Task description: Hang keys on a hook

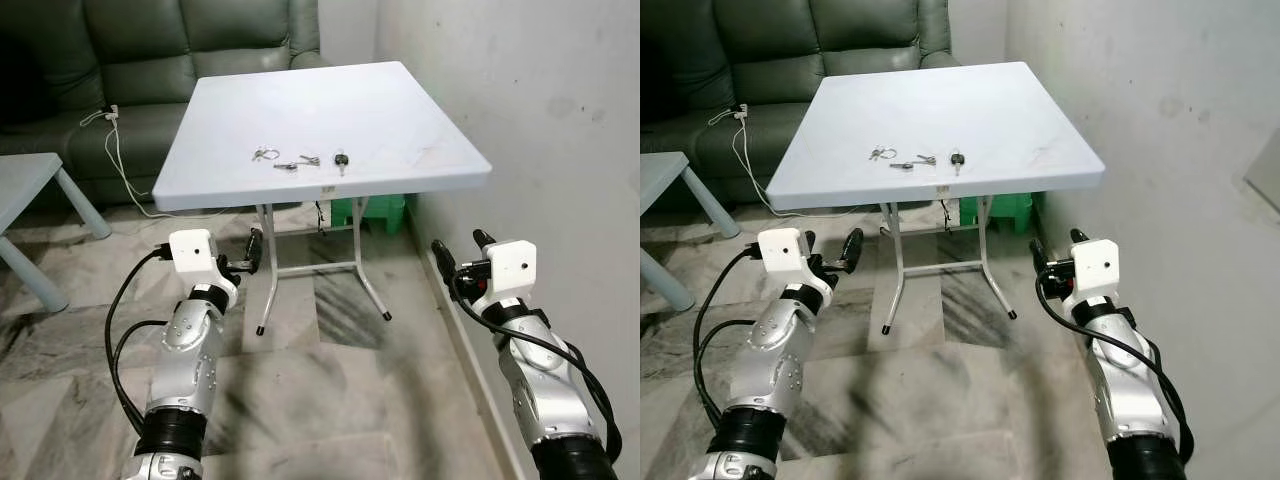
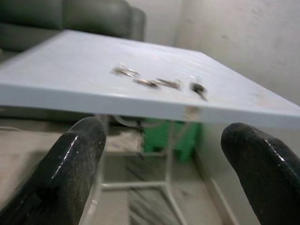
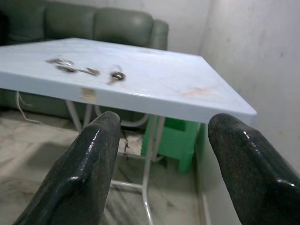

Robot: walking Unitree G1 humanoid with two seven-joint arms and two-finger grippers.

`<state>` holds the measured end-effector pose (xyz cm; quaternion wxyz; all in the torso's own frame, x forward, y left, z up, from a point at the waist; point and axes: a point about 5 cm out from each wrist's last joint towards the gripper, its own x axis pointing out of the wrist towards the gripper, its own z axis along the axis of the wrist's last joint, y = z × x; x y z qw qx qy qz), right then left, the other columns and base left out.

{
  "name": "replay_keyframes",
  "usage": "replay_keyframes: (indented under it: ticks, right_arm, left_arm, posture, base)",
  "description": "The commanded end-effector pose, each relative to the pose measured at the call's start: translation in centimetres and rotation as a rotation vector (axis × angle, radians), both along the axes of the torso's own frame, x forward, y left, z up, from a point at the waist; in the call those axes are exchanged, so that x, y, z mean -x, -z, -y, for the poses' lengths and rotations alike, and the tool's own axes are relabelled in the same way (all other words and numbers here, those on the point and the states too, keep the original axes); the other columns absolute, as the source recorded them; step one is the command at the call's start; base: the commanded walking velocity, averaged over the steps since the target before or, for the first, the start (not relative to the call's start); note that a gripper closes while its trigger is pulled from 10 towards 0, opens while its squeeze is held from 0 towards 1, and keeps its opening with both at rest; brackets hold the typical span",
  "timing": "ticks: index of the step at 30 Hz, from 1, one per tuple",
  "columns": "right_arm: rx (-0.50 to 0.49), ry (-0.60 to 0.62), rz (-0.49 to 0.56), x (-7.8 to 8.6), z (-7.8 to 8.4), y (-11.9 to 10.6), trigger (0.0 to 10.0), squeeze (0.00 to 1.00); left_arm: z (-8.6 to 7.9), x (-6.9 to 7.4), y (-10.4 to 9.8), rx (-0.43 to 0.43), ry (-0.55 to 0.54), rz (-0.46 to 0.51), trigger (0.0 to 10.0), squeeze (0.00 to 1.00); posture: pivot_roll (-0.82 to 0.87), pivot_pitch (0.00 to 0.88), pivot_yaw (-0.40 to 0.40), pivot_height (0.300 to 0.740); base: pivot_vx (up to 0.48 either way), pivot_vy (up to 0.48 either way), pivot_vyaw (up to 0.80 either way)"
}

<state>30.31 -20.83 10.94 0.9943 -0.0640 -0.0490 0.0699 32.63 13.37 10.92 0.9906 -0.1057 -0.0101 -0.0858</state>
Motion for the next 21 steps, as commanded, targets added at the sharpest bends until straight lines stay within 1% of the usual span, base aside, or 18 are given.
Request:
replay_keyframes:
  ticks: [1, 7, 8, 10, 13, 21]
  right_arm:
    - [0.001, -0.028, 0.027, -0.46, -1.07, -0.66, 10.0, 0.00]
    - [-0.014, -0.033, 0.029, -0.43, -1.12, -0.69, 10.0, 0.00]
    - [-0.020, -0.038, 0.038, -0.40, -1.18, -0.79, 10.0, 0.00]
    - [-0.072, -0.050, 0.043, -0.33, -1.20, -0.88, 10.0, 0.00]
    - [-0.056, -0.045, 0.044, -0.36, -1.11, -0.98, 10.0, 0.00]
    - [-0.059, -0.042, 0.046, -0.48, -1.15, -0.99, 10.0, 0.00]
  left_arm:
    - [-1.66, -0.12, -0.37, -0.028, -0.044, 0.013, 10.0, 0.00]
    - [-1.73, -0.13, -0.41, -0.027, -0.045, 0.015, 10.0, 0.00]
    - [-1.74, -0.13, -0.41, -0.027, -0.045, 0.015, 10.0, 0.00]
    - [-1.74, -0.14, -0.41, -0.027, -0.044, 0.014, 10.0, 0.00]
    - [-1.73, -0.14, -0.42, -0.027, -0.046, 0.014, 10.0, 0.00]
    - [-1.81, -0.21, -0.47, -0.028, -0.049, 0.015, 10.0, 0.00]
  posture:
    - [-0.04, 0.000, 0.000, 0.740]
    - [-0.04, 0.000, -0.002, 0.740]
    - [-0.04, 0.000, -0.002, 0.740]
    - [-0.04, 0.000, -0.002, 0.740]
    - [-0.04, 0.000, -0.002, 0.740]
    - [-0.04, 0.000, -0.003, 0.740]
  base:
    - [0.382, 0.000, 0.80]
    - [0.382, 0.000, 0.80]
    - [0.382, 0.000, 0.00]
    - [0.379, 0.000, 0.00]
    - [0.380, 0.000, 0.00]
    - [0.380, 0.000, 0.00]
